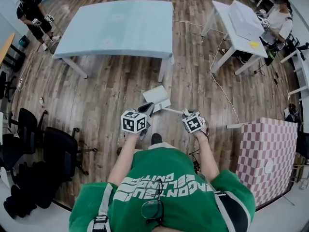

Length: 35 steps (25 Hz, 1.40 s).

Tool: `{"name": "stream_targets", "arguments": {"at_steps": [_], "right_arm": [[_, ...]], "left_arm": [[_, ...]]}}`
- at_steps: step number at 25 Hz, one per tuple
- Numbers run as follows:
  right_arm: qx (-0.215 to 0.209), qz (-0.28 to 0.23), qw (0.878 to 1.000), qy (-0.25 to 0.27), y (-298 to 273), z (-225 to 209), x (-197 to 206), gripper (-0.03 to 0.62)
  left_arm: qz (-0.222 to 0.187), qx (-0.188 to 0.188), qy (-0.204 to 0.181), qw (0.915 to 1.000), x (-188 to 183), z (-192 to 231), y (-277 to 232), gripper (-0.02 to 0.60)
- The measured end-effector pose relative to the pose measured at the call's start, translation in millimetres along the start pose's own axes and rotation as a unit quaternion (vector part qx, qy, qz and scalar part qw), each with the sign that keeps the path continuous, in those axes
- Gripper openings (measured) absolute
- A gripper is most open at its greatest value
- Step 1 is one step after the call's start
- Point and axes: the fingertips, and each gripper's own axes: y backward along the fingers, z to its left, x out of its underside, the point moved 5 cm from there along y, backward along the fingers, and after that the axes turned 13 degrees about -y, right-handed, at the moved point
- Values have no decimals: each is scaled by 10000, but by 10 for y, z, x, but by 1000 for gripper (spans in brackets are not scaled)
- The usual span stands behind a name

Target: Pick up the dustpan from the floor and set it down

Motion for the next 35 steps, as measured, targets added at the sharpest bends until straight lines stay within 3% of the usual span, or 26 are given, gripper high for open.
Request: {"name": "stream_targets", "arguments": {"at_steps": [11, 35], "right_arm": [[-111, 492, 9987, -21, -366, -14, 4, 114], [-273, 1020, 9897, 969, -1428, 204, -689, 114]], "left_arm": [[63, -329, 212, 9992, 142, 153, 112, 3], [-84, -1361, 882, 9867, 438, 559, 534, 3]]}}
